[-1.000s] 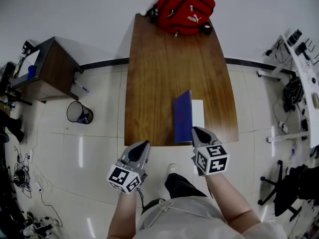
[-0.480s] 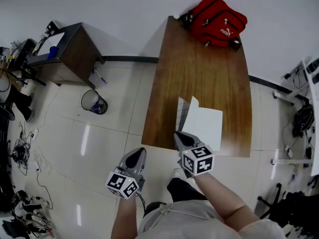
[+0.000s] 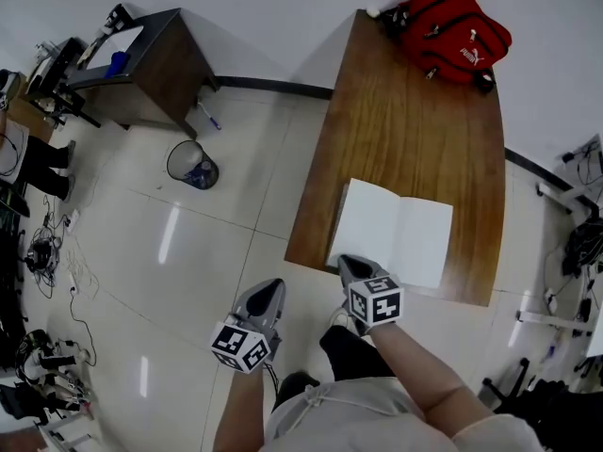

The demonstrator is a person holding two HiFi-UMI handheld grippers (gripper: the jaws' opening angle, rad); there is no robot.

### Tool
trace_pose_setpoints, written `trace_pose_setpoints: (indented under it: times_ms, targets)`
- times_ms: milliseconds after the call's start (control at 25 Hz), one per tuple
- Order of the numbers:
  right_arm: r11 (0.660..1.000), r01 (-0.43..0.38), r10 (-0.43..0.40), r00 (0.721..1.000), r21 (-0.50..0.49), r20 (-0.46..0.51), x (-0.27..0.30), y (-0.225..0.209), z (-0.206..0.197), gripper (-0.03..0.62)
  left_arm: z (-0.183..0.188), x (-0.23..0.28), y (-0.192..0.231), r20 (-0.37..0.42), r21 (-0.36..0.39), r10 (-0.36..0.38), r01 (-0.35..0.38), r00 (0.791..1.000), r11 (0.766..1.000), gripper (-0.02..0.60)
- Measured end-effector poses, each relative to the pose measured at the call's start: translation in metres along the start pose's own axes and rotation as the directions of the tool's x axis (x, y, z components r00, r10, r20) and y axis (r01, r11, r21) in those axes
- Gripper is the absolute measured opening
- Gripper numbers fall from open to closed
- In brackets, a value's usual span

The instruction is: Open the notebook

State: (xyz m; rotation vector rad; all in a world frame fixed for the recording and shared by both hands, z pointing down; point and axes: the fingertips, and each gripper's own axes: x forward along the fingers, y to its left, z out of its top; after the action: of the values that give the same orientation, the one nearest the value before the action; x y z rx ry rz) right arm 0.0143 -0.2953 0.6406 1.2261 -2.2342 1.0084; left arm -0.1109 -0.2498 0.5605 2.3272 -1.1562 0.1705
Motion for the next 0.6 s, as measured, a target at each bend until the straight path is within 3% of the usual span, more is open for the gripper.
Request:
trace_pose_setpoints:
  times_ms: [280,600]
  targets:
    - [0.999,0.04,-0.041,0.997,0.022,0.062,-0.027,0.0,0.001,0.008,0.002,-0.012,-0.013,0.015,0.025,-0.052,0.052,0.999,0.998,-0.006]
    - [0.982,0.166,-0.142,0.963,-0.088,0.229,-0.145,0.021,0.006,0.008,0.048,-0.049,-0.078,0.116,0.133,-0.205,0.189,0.972,0.973,-0.006]
